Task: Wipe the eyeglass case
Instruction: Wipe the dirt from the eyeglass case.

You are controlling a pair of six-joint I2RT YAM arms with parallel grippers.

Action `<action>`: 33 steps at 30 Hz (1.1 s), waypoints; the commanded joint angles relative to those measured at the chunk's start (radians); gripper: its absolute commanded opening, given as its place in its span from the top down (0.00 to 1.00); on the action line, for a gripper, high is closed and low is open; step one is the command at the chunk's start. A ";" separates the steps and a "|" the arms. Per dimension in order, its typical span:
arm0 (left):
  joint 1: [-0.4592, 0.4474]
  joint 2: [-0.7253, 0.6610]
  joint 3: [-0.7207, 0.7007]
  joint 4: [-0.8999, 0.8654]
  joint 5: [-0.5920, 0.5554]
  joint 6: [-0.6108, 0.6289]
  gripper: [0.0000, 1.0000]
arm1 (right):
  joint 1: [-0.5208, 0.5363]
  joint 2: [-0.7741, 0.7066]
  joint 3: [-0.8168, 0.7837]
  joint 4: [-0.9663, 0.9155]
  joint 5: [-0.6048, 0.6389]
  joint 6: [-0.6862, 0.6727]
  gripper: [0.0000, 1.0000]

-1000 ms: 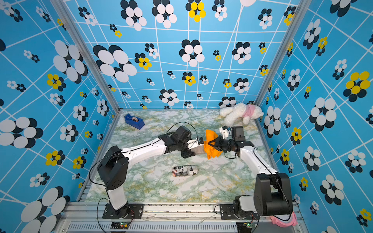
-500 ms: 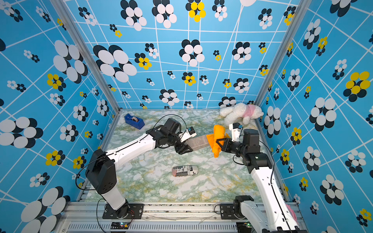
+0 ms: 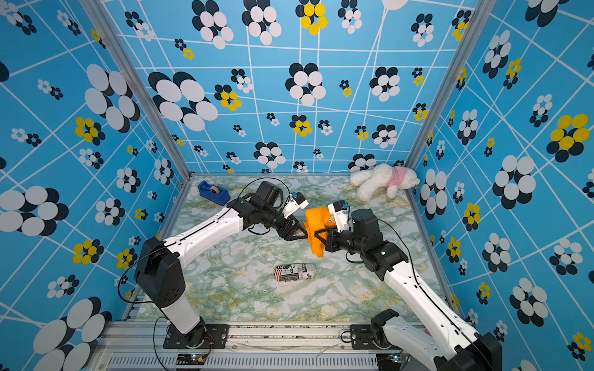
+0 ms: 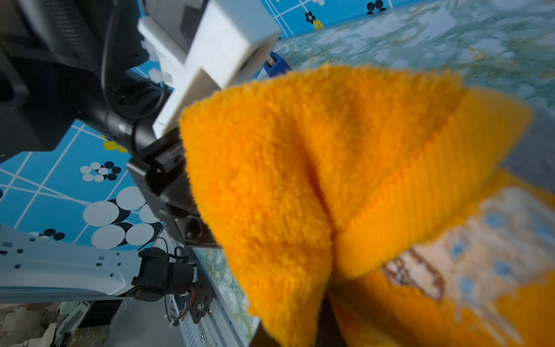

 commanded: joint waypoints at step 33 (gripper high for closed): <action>-0.012 -0.138 -0.055 -0.060 0.329 0.100 0.85 | -0.216 -0.044 0.038 -0.136 0.117 -0.112 1.00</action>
